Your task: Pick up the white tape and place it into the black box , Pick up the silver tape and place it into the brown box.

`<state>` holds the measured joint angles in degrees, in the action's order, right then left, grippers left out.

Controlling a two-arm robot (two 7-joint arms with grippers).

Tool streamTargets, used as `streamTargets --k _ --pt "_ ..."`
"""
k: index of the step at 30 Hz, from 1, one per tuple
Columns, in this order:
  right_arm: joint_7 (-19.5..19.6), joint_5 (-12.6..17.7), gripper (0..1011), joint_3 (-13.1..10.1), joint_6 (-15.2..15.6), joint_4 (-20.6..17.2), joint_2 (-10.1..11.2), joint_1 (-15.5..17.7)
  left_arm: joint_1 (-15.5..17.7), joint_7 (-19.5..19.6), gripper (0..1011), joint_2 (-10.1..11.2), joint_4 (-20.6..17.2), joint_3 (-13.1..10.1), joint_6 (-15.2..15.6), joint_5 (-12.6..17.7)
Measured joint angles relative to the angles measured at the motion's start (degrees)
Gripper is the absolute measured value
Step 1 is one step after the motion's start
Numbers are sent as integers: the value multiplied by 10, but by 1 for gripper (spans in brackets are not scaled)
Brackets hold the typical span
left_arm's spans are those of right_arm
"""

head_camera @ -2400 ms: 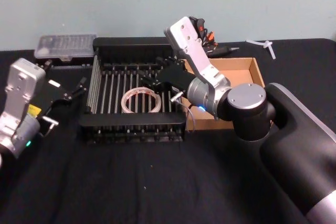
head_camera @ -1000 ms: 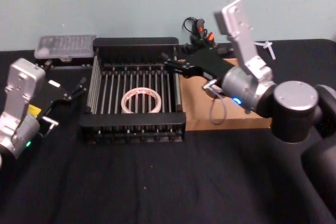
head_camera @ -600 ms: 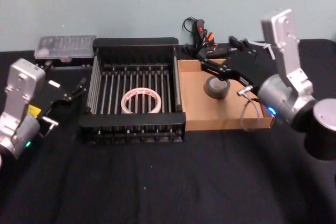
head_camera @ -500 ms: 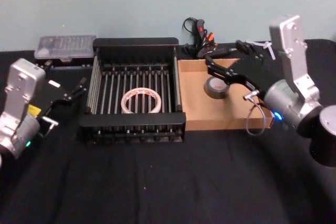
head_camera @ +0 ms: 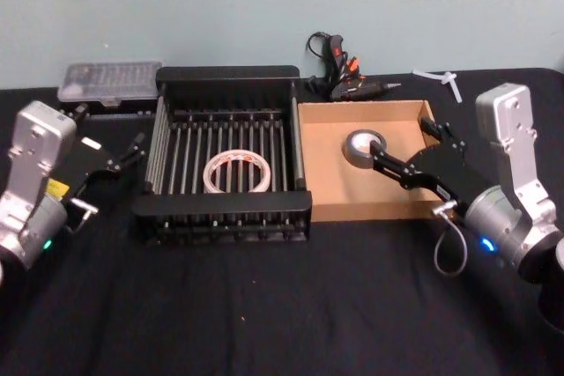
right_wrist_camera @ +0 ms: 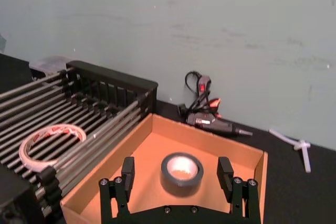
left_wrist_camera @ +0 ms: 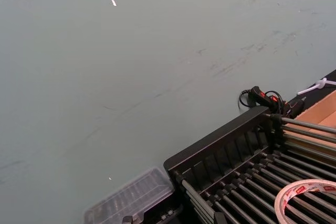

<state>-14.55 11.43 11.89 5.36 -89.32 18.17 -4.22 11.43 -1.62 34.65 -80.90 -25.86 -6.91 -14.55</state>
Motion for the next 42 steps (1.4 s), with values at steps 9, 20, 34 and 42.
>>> streamTargets --k 9,20,34,42 --pt "4 -8 1002 -1 1 10 -4 9 0 0 1001 0 0 0 0 0" --pt "4 -9 1002 -2 1 11 -4 9 0 0 1001 0 0 0 0 0" --pt "4 -9 1002 -2 1 10 -4 9 0 0 1001 0 0 0 0 0" --pt "3 -9 1002 -2 1 10 -4 9 0 0 1001 0 0 0 0 0"
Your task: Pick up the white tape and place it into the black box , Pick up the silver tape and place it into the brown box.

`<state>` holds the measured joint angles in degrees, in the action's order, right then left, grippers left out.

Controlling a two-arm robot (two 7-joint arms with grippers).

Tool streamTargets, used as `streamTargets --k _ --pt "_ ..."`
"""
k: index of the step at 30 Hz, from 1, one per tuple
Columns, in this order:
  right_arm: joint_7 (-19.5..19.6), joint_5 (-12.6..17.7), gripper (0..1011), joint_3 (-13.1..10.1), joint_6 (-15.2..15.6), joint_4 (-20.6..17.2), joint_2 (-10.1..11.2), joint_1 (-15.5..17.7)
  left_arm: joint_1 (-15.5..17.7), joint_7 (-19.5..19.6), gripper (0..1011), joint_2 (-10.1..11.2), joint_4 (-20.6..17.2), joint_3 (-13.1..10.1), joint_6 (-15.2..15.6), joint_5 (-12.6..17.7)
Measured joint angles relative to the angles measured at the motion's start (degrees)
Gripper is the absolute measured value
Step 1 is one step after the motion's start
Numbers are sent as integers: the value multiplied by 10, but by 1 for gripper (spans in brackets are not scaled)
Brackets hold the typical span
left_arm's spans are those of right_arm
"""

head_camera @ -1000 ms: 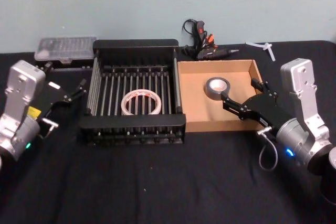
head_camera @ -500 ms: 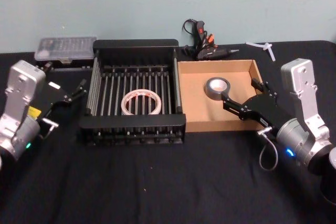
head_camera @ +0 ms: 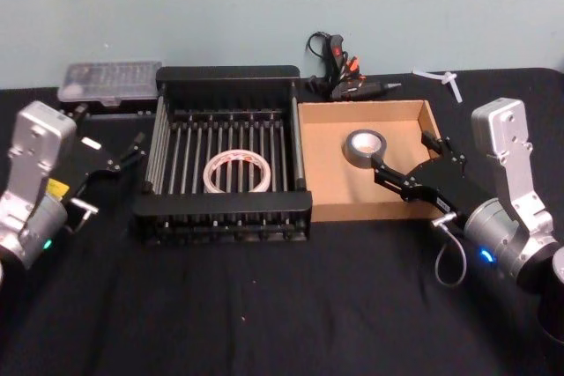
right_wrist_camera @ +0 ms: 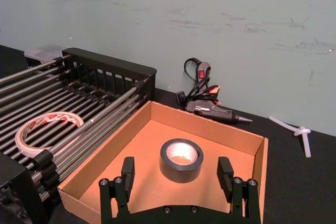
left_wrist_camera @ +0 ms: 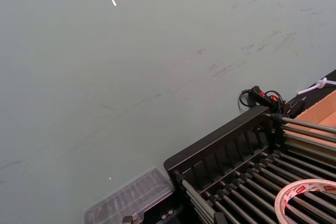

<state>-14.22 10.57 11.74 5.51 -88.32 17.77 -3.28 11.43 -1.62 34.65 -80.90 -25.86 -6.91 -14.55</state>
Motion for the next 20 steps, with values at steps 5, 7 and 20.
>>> streamTargets --k 5,7,20 --pt "0 0 1002 0 0 0 0 0 0 0 1001 0 0 0 0 0" --pt "0 0 1002 0 0 0 0 0 0 0 1001 0 0 0 0 0" --pt "0 0 1002 0 0 0 0 0 0 0 1001 0 0 0 0 0"
